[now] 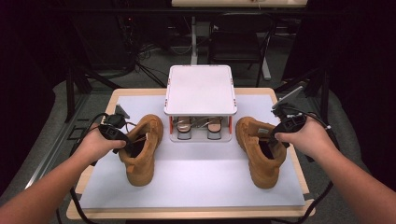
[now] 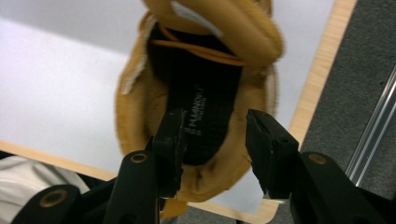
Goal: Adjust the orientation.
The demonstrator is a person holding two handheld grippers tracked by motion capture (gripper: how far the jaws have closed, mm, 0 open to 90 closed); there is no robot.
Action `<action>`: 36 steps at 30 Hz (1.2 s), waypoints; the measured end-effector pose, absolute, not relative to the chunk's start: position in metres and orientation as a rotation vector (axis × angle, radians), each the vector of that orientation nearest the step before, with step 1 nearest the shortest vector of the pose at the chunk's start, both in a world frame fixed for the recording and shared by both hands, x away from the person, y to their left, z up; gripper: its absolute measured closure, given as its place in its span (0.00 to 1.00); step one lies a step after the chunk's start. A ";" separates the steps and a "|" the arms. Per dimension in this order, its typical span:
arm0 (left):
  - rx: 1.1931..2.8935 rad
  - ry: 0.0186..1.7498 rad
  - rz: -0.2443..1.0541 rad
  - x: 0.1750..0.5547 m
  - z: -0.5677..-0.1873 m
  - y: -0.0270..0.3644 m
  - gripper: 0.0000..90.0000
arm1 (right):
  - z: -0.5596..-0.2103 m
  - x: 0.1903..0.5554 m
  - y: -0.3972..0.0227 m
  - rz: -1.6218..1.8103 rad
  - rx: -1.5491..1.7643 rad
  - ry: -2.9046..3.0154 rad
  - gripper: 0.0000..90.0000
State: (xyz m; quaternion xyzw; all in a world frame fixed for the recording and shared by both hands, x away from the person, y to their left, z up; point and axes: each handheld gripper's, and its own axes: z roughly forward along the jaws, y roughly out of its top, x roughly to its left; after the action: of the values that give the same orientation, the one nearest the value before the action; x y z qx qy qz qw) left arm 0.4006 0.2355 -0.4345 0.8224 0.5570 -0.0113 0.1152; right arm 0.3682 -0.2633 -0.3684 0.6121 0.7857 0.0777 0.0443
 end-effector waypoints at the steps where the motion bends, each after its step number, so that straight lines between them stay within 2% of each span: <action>1: 2.412 1.632 -0.034 0.401 -0.434 0.236 0.71 | -0.369 0.368 -0.267 0.241 1.882 2.382 0.63; 9: 2.410 1.625 -0.043 0.402 -0.436 0.235 0.70 | -0.381 0.376 -0.289 0.232 1.937 2.336 0.59; 16: 2.396 1.625 -0.049 0.402 -0.441 0.234 0.69 | -0.408 0.385 -0.296 0.224 1.974 2.359 0.59; 20: 2.404 1.623 -0.037 0.404 -0.443 0.233 0.69 | -0.421 0.389 -0.295 0.231 1.975 2.375 0.62; 26: 2.434 1.601 -0.020 0.405 -0.446 0.234 0.75 | -0.434 0.392 -0.295 0.236 1.937 2.415 0.68; 36: 2.437 1.596 -0.023 0.406 -0.452 0.235 0.77 | -0.446 0.391 -0.289 0.222 1.869 2.446 0.76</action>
State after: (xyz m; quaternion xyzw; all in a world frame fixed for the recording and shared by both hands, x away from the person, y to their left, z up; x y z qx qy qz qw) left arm 0.4058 0.2347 -0.4516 0.8311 0.5443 -0.0077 0.1137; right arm 0.3911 -0.2892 -0.4455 0.6055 0.7921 0.0720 0.0276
